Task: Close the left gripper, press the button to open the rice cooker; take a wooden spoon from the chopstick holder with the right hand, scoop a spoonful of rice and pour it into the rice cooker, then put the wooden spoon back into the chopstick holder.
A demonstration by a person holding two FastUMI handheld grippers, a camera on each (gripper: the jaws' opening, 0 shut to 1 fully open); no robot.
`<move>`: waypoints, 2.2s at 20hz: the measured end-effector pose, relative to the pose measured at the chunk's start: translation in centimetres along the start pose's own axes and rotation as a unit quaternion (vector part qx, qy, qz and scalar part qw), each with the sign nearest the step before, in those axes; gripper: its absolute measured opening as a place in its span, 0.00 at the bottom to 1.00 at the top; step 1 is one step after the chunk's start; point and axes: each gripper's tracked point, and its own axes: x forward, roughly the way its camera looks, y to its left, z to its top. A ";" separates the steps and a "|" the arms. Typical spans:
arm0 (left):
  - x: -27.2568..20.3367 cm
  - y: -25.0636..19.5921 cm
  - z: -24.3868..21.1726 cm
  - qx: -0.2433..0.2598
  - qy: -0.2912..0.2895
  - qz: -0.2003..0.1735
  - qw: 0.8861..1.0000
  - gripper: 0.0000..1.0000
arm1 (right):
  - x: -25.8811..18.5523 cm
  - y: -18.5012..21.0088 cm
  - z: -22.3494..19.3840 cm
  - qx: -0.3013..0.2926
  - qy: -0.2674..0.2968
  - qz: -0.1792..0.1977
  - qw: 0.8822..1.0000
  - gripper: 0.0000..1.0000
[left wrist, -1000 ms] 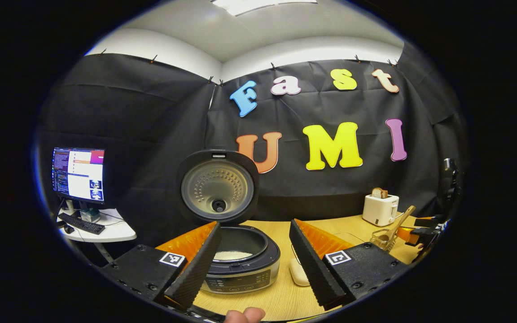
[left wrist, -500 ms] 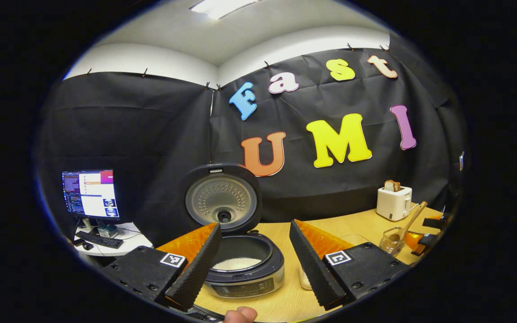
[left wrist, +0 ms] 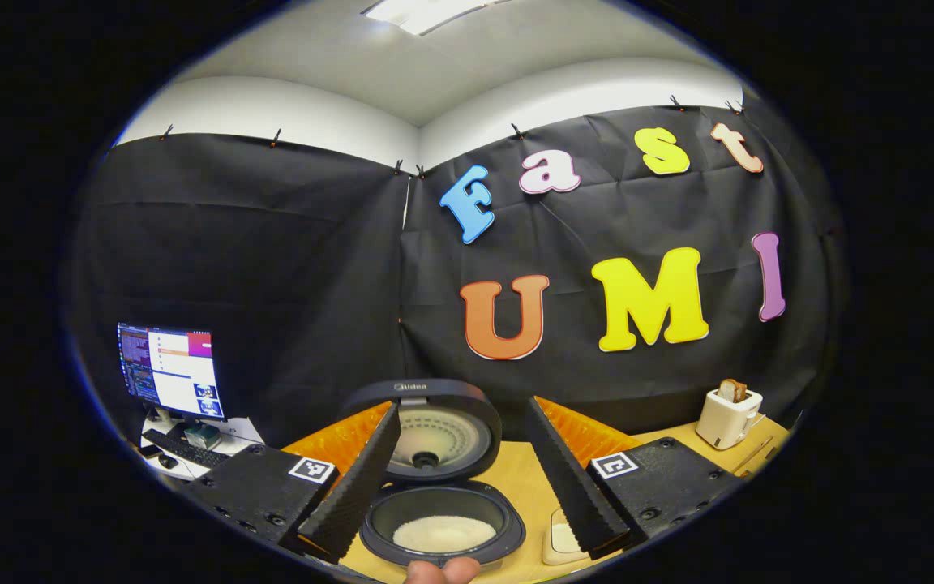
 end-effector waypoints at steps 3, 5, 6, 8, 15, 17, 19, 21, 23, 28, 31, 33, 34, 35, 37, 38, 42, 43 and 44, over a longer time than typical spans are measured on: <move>3.0 0.4 1.7 -0.014 0.015 -0.009 1.000 0.98 | -0.2 0.3 0.3 0.007 -0.007 0.006 1.000 0.95; 5.4 1.0 2.5 -0.004 0.015 -0.008 1.000 0.99 | -0.1 0.6 0.0 0.005 -0.003 0.011 1.000 0.95; 6.7 1.4 2.6 0.006 0.017 -0.006 1.000 0.99 | -0.1 0.6 -0.2 0.002 0.000 0.012 1.000 0.95; 9.1 2.3 1.7 0.025 0.033 0.005 0.999 0.94 | -0.2 0.0 -0.2 -0.003 0.000 0.006 1.000 0.95; 15.3 4.5 -2.5 0.028 0.101 0.030 0.994 0.98 | -0.9 -1.3 -0.7 -0.019 0.006 -0.017 1.000 0.95; 15.9 4.9 -3.5 0.027 0.115 0.032 0.992 0.98 | -1.3 -1.9 -0.5 -0.024 0.003 -0.024 0.999 0.91; 16.0 4.5 -4.6 0.020 0.131 0.026 0.991 0.98 | -1.3 -2.1 -0.3 -0.019 0.000 -0.030 0.999 0.96; 15.9 4.5 -5.2 0.014 0.141 0.027 0.989 0.99 | -1.2 -1.9 -0.4 -0.021 0.000 -0.030 0.999 0.91; 15.8 4.4 -5.3 0.015 0.143 0.027 0.989 0.99 | -1.4 -1.6 -0.4 -0.021 0.000 -0.026 0.999 0.96; 14.8 4.2 -6.5 -0.006 0.155 0.025 0.988 0.99 | -1.5 -0.9 -0.6 -0.010 0.008 -0.015 1.000 0.96; 12.7 4.0 -6.8 -0.005 0.148 0.029 0.989 0.99 | -1.7 -0.7 -0.3 -0.005 0.005 -0.012 1.000 0.95; 10.9 3.6 -7.2 -0.004 0.143 0.030 0.989 0.99 | -1.8 -0.4 -0.2 0.001 0.003 -0.007 1.000 0.91; 9.8 3.4 -7.4 -0.007 0.139 0.030 0.990 0.99 | -1.8 -0.1 -0.3 0.004 0.003 -0.002 1.000 0.95; 8.7 3.2 -7.8 -0.008 0.140 0.030 0.990 0.99 | -1.9 0.1 -0.3 0.005 0.006 0.003 1.000 0.96; 6.4 2.7 -9.0 -0.009 0.141 0.029 0.989 0.99 | -2.2 0.4 -0.2 0.005 0.003 0.007 1.000 0.96; 5.3 2.5 -9.6 -0.008 0.142 0.028 0.989 0.99 | -2.4 0.4 -0.2 0.004 0.002 0.009 1.000 0.96; 1.5 1.4 -12.5 -0.012 0.147 0.022 0.989 0.98 | -2.8 0.8 -0.2 0.013 0.002 0.018 1.000 0.95; 0.9 1.3 -13.0 -0.013 0.144 0.023 0.989 0.98 | -2.9 0.9 -0.3 0.014 0.002 0.019 1.000 0.91; 0.5 1.2 -13.5 -0.014 0.140 0.023 0.990 0.98 | -3.0 1.0 -0.3 0.015 0.003 0.021 1.000 0.95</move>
